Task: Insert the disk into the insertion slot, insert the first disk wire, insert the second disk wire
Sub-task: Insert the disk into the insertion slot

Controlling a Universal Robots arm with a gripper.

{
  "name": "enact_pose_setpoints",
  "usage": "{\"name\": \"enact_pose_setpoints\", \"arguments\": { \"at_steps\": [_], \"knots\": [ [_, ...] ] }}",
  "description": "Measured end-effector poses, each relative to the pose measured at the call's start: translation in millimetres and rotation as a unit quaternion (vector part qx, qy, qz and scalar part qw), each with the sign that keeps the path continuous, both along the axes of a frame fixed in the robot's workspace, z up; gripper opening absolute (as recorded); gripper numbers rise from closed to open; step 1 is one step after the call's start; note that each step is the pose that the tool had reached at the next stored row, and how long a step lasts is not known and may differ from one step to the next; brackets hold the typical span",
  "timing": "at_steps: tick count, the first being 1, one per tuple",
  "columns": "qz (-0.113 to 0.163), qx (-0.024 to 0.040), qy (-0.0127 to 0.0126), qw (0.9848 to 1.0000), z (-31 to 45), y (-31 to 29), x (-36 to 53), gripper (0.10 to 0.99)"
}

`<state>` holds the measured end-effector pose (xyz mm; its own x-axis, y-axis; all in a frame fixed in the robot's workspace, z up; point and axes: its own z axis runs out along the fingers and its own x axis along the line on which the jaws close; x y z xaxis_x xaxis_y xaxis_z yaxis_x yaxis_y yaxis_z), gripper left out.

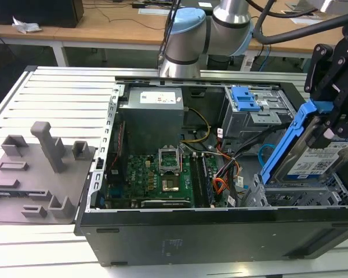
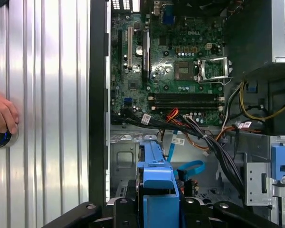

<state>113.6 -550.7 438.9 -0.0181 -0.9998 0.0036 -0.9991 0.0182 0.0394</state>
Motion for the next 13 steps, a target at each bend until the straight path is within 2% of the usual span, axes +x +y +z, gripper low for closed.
{"name": "enact_pose_setpoints", "arguments": {
  "at_steps": [6,10,13],
  "knots": [
    [0.000,0.0001,0.0000,1.0000,-13.6,0.3,0.0,0.365],
    [0.000,0.0002,0.0001,1.0000,-20.1,0.4,0.0,0.365],
    [0.000,0.0002,0.0002,1.0000,-28.3,0.3,0.0,0.365]
  ]
}}
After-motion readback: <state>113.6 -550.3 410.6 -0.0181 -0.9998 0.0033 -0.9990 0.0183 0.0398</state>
